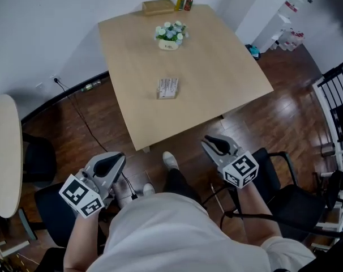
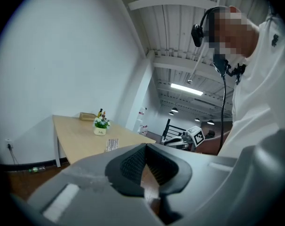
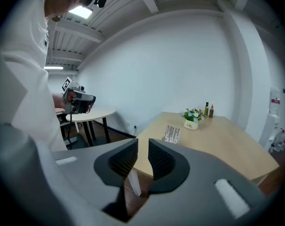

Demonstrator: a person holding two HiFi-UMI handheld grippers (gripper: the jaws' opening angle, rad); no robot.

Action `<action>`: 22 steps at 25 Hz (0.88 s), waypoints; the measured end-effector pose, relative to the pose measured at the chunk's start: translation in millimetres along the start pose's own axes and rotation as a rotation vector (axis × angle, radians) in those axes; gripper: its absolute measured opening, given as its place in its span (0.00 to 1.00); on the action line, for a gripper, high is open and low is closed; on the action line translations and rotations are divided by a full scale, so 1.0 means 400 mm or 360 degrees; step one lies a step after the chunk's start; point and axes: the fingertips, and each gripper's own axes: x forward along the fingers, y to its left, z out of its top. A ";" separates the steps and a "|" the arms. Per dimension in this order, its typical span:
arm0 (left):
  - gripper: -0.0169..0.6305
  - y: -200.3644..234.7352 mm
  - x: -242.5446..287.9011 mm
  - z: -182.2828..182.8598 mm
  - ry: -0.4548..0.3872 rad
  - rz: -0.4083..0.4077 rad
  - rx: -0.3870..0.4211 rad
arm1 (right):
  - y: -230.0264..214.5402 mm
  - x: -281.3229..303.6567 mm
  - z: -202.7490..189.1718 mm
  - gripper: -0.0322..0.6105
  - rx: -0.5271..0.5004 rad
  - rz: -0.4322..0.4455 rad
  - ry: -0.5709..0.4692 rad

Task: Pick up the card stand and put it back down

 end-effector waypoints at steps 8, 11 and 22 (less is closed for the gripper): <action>0.01 -0.063 -0.053 -0.081 0.0034 -0.0103 0.0008 | 0.169 -0.136 -0.045 0.16 0.0294 -0.0114 -0.0081; 0.02 -0.093 -0.061 -0.077 0.0038 -0.0137 0.0044 | 0.222 -0.181 -0.004 0.16 0.0305 -0.0126 -0.0133; 0.02 -0.135 -0.053 -0.039 -0.0005 -0.0187 0.0149 | 0.276 -0.240 0.044 0.16 0.0183 -0.0158 -0.0163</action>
